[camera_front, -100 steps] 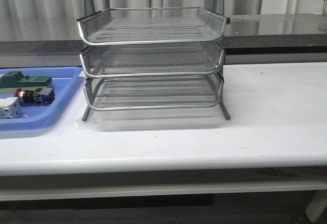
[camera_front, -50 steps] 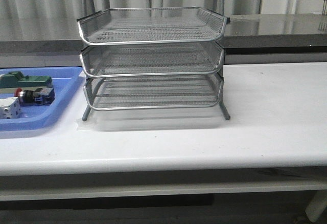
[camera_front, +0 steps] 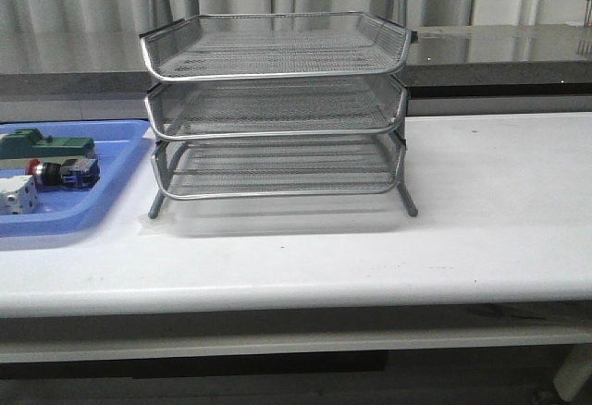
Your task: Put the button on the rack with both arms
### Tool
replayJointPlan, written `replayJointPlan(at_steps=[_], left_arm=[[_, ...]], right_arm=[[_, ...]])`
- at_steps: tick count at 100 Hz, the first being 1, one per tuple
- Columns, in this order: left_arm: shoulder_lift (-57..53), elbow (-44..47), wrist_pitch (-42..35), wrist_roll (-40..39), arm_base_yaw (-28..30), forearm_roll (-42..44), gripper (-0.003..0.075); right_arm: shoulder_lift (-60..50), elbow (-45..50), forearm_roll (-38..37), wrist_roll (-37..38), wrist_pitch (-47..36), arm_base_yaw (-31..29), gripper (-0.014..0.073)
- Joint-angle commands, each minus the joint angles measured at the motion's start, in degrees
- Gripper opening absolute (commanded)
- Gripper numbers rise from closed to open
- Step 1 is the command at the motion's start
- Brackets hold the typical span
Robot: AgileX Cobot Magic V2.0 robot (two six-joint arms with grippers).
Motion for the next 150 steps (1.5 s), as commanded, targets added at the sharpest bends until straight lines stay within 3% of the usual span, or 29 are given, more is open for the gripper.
replayJointPlan(at_steps=[1,24,55,86,123,135,150], left_arm=[[-1.8,3.1,-4.7,-0.8,0.1,-0.1,-0.0021],[-1.8,3.1,-4.7,-0.8,0.1,-0.1,-0.0021],[-1.8,3.1,-4.7,-0.8,0.1,-0.1,-0.0021],[-1.8,3.1,-4.7,-0.8,0.1,-0.1,-0.0021],[-1.8,3.1,-4.7,-0.8,0.1,-0.1,-0.0021],[-1.8,3.1,-4.7,-0.8,0.1,-0.1,-0.0021],[-1.8,3.1,-4.7,-0.8,0.1,-0.1,-0.0021]], right_arm=[[-0.4,-5.1,0.9,-0.1,-2.9,-0.2,-0.0057],[7.9,-17.8,2.3,-0.1,11.0,-0.2,-0.0057],[29.6,-35.5,2.7,-0.1,26.3,-0.2,-0.0057],[45.1,-45.0,7.0,-0.1,27.6,-0.2,-0.0057],[56.9,-45.7,17.2,-0.1,26.2,-0.2,-0.0051],[59.2,-45.7,20.3,-0.1,25.9,-0.2,0.0014],[61.1,-45.7,24.4,-0.1,24.3,-0.2,0.0218]])
